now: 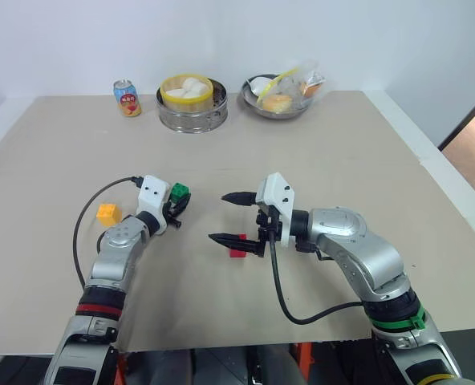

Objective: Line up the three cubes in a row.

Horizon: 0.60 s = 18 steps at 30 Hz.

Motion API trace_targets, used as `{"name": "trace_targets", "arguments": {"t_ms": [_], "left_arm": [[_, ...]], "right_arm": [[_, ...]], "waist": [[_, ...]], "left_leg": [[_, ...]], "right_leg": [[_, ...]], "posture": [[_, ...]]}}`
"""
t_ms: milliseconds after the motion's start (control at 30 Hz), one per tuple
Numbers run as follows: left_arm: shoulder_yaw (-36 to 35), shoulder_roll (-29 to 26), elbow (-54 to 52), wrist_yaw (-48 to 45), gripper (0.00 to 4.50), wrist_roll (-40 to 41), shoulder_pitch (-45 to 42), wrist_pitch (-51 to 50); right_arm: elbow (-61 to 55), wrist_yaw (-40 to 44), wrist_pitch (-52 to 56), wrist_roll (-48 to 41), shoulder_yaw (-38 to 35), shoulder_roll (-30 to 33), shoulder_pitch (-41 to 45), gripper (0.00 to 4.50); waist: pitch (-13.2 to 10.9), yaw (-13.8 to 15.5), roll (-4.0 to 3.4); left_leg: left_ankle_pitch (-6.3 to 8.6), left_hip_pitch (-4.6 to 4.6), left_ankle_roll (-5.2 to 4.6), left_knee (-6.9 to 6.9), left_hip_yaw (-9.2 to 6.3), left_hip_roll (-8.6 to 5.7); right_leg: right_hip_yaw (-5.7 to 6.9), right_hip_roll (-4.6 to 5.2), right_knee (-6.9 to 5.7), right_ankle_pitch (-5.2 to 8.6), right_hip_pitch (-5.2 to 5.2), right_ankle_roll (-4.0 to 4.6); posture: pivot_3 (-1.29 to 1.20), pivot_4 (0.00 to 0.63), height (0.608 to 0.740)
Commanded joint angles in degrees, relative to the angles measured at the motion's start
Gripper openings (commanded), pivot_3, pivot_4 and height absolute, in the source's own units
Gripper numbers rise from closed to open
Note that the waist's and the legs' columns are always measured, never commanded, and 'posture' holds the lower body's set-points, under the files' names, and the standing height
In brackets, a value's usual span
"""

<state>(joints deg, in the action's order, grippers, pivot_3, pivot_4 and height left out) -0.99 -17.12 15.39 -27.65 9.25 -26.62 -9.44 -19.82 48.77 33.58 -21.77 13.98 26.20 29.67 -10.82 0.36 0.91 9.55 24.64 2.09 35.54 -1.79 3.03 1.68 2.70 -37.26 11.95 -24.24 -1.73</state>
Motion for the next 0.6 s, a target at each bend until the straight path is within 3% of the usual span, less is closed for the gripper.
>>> {"name": "trace_targets", "arguments": {"t_ms": [33,200,333,467,600], "left_arm": [[-0.2,-2.2,-9.2,-3.1,1.35,1.4,2.4,0.2],[1.2,-6.1,-22.0,-10.7,1.35,5.5,10.7,-1.6],[1.8,-12.2,-28.2,-23.4,1.35,11.5,19.2,-1.2],[1.9,-17.4,-25.9,-31.8,1.35,13.8,20.2,-0.7],[2.4,-19.6,-18.0,-38.3,1.35,13.3,15.2,1.5]], "right_arm": [[-3.7,1.3,-0.1,-1.3,-1.1,1.8,-1.1,4.5],[-5.1,1.5,0.4,-2.1,-1.9,3.6,-2.7,4.5],[-5.7,1.6,1.0,-2.8,-2.0,4.3,-3.0,4.5],[-5.4,2.0,1.2,-3.1,-1.8,4.5,-2.5,4.5],[-5.5,2.6,1.5,-3.4,-1.6,4.8,-2.1,4.5]], "waist": [[0.0,0.0,0.0],[0.0,-0.2,0.0],[0.0,-0.2,-0.01],[0.0,-0.1,-0.01],[0.0,0.0,-0.01]], "left_leg": [[0.0,0.0,0.0,0.0,0.0,0.0],[0.01,-0.03,0.01,-0.08,0.04,0.02],[0.01,-0.05,0.01,-0.07,0.06,0.09],[0.01,-0.07,0.01,-0.04,0.05,0.17],[0.0,-0.05,0.0,0.04,0.05,0.18]], "right_leg": [[-0.01,0.0,0.0,0.0,0.0,0.0],[-0.06,0.0,0.01,0.05,-0.03,0.07],[-0.05,-0.04,0.01,0.2,-0.04,0.34],[0.03,-0.06,0.0,0.17,-0.06,0.42],[0.07,-0.03,0.01,0.15,-0.06,0.43]], "posture": [[0.0,0.15,0.74],[0.0,0.15,0.74],[0.0,0.15,0.74],[0.0,0.15,0.74],[0.0,0.15,0.74]]}}
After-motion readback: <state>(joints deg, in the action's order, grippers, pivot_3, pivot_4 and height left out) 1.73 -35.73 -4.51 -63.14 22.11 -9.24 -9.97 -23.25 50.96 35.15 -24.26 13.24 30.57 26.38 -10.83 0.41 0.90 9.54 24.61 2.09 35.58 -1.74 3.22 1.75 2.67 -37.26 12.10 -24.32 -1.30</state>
